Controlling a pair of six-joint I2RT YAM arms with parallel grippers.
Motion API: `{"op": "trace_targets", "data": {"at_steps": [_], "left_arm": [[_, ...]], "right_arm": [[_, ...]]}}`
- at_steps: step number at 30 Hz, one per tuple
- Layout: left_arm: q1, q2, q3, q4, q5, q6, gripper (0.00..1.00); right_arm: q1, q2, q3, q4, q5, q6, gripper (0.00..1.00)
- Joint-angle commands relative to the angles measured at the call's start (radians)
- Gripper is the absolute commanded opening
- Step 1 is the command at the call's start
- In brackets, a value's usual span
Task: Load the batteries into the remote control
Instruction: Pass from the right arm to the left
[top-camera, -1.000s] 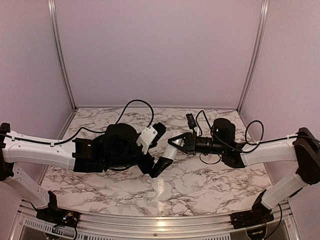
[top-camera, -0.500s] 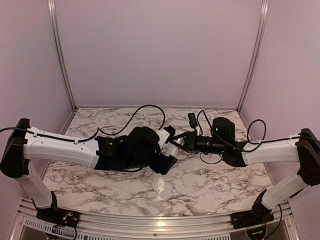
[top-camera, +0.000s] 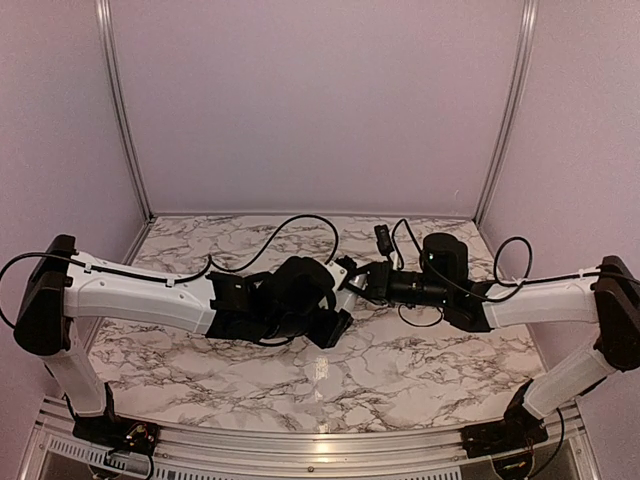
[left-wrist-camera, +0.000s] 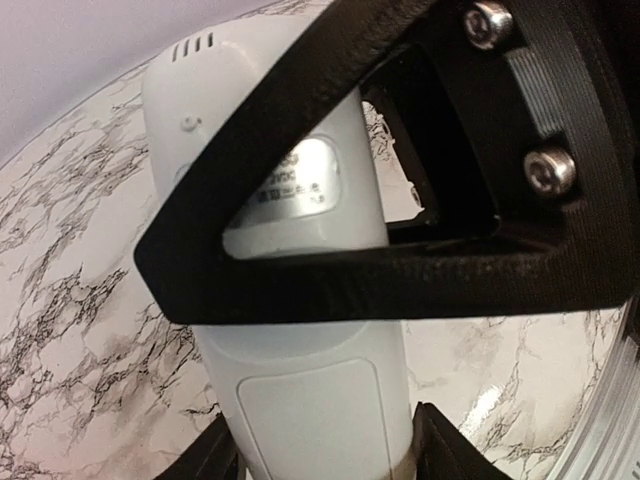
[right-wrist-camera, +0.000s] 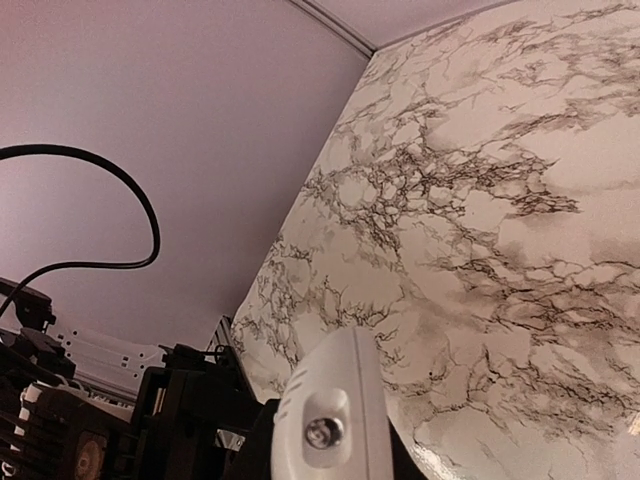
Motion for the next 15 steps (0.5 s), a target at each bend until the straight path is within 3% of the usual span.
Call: {"op": "trace_targets", "data": {"at_steps": [1, 4, 8, 12, 15], "left_arm": [[0.020, -0.005, -0.001, -0.005, 0.005, -0.031, 0.50], [0.033, -0.031, -0.026, 0.032, 0.014, -0.036, 0.42], [0.045, -0.071, -0.058, 0.064, 0.055, -0.016, 0.29], [0.063, -0.145, -0.132, 0.193, 0.214, 0.035, 0.24], [0.090, -0.220, -0.214, 0.316, 0.421, 0.056, 0.25]], "right_arm": [[0.004, -0.034, 0.037, 0.006, -0.009, -0.012, 0.12], [-0.002, -0.043, 0.041, 0.002, -0.027, -0.015, 0.20], [-0.019, -0.060, 0.041, 0.005, -0.060, -0.028, 0.49], [-0.056, -0.100, 0.046, 0.019, -0.116, -0.101, 0.68], [-0.082, -0.110, 0.076, 0.007, -0.220, -0.190, 0.72]]}}
